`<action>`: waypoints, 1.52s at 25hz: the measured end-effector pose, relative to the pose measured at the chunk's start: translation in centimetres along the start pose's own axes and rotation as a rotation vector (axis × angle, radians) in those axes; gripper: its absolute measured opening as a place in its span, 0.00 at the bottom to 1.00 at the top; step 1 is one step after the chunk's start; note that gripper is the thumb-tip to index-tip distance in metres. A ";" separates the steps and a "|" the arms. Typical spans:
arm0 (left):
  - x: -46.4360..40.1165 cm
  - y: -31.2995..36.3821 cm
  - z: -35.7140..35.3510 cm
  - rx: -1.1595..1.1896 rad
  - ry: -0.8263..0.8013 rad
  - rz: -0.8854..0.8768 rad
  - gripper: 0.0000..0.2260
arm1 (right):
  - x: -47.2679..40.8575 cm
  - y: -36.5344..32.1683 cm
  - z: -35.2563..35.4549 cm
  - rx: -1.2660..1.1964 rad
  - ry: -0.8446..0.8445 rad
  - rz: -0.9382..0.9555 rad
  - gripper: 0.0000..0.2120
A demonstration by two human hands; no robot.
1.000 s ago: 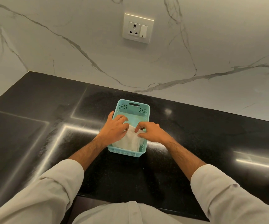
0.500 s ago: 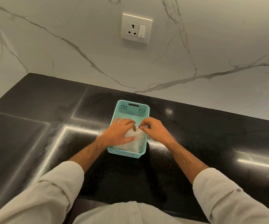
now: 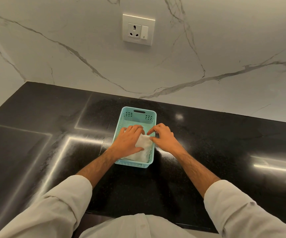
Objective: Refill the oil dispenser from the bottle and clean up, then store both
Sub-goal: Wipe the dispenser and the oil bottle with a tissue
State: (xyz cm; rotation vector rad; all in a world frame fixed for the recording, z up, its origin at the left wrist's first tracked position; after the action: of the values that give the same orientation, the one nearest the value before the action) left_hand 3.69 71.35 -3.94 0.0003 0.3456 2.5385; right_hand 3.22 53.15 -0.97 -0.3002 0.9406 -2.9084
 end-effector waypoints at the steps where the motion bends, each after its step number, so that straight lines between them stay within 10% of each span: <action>1: -0.5 0.0 0.1 0.034 -0.054 0.042 0.33 | 0.1 0.2 0.0 -0.042 0.002 -0.010 0.12; 6: -2.1 -0.6 2.5 0.035 -0.150 0.020 0.12 | 0.5 0.8 0.7 -0.280 0.046 -0.039 0.12; 13: -1.9 -2.5 6.5 1.210 0.151 0.468 0.05 | 0.6 -1.3 1.3 -1.250 -0.093 -0.216 0.26; 17: -1.3 -2.7 5.9 1.356 0.262 0.602 0.08 | 0.1 -2.7 1.2 -1.398 -0.189 -0.148 0.31; 26: -1.8 -3.4 8.1 1.093 0.452 0.548 0.21 | -1.5 -3.0 1.6 -0.865 -0.038 -0.192 0.22; 31: -0.5 -5.9 9.4 0.847 0.414 0.560 0.20 | -1.3 -4.0 -3.1 0.724 -0.074 0.143 0.18; 38: 0.5 -6.3 9.3 0.732 0.343 0.550 0.23 | -1.1 -4.8 -5.5 0.818 -0.058 0.163 0.11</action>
State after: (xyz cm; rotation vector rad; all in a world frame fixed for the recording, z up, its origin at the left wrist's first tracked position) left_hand 7.43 78.96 3.46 -0.0681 1.5755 2.7629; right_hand 3.09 60.29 -2.70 -0.2232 -0.2566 -2.8111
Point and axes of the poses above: each hand's wrist, its own x-axis away from the middle knuckle, its own z-axis out of the back of the hand, y = z × x, the point moved 3 cm from there along -x, towards the middle knuckle, and after that the axes turned 2 degrees about y, right-handed, at the moved point
